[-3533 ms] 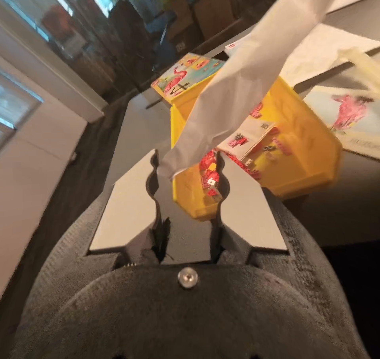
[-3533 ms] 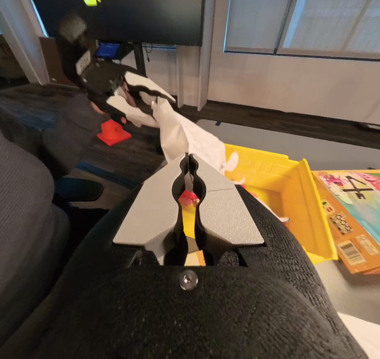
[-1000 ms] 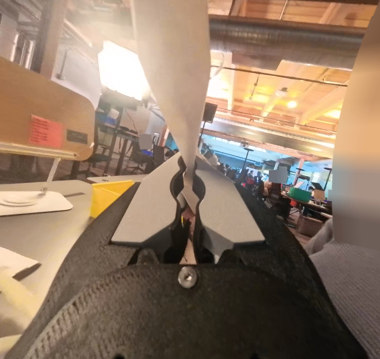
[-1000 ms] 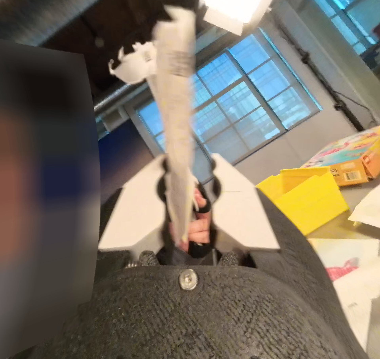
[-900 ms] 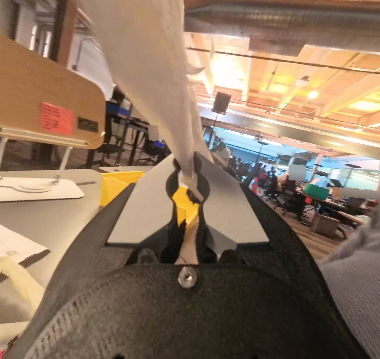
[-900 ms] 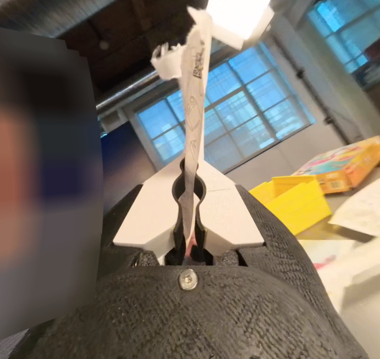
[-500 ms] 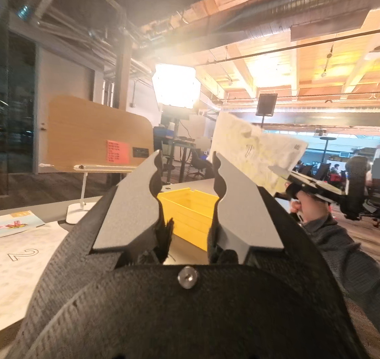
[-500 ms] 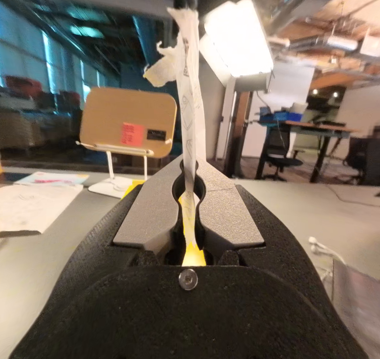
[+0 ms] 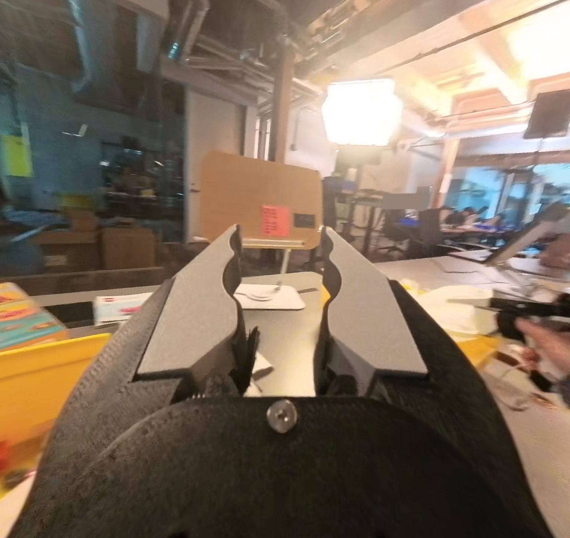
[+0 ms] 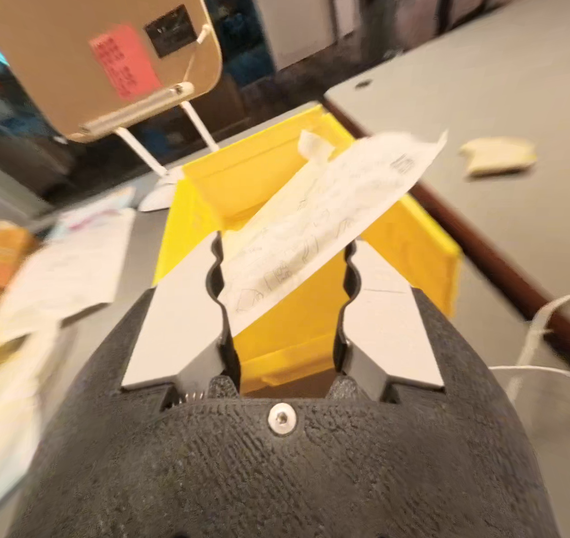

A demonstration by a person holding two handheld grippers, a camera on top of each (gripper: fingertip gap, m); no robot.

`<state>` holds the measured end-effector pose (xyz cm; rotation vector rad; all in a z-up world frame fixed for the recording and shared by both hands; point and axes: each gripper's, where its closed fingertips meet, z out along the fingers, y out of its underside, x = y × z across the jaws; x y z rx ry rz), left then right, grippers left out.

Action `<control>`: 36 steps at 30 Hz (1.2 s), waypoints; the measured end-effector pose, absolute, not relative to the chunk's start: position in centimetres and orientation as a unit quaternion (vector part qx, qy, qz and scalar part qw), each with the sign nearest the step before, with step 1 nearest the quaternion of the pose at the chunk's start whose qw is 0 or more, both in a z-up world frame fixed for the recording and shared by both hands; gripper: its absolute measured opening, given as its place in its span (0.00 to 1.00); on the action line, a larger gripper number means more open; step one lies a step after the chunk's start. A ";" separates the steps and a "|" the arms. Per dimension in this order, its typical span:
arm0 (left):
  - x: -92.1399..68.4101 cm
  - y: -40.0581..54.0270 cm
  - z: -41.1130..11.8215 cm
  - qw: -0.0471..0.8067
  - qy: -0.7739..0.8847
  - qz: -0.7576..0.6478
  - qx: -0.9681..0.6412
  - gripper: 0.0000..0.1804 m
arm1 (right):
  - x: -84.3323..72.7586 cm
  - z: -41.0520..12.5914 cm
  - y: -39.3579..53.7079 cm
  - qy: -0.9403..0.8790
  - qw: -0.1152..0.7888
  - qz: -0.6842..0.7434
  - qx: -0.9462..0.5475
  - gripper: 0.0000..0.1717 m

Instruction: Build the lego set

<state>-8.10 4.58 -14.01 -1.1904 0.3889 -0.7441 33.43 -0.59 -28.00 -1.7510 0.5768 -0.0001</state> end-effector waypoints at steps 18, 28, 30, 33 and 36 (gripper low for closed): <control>-23.9 12.2 -27.7 0.414 0.367 -0.054 -0.831 0.31 | 12.5 -17.5 2.2 -0.070 0.853 -0.065 -0.513 0.50; -25.9 12.0 -38.2 0.199 0.531 0.055 -0.822 0.44 | 1.5 -22.2 5.5 -0.208 0.825 0.026 -0.524 0.46; -27.0 11.4 -39.5 0.161 0.528 0.064 -0.831 0.46 | 0.3 -22.5 5.6 -0.228 0.818 0.048 -0.526 0.46; -26.6 11.3 -39.0 0.192 0.531 0.045 -0.824 0.27 | -2.0 -23.2 5.6 -0.274 0.795 0.090 -0.535 0.44; -27.8 12.3 -37.9 0.242 0.548 0.111 -0.793 0.08 | -4.9 -24.4 5.8 -0.329 0.756 0.127 -0.552 0.40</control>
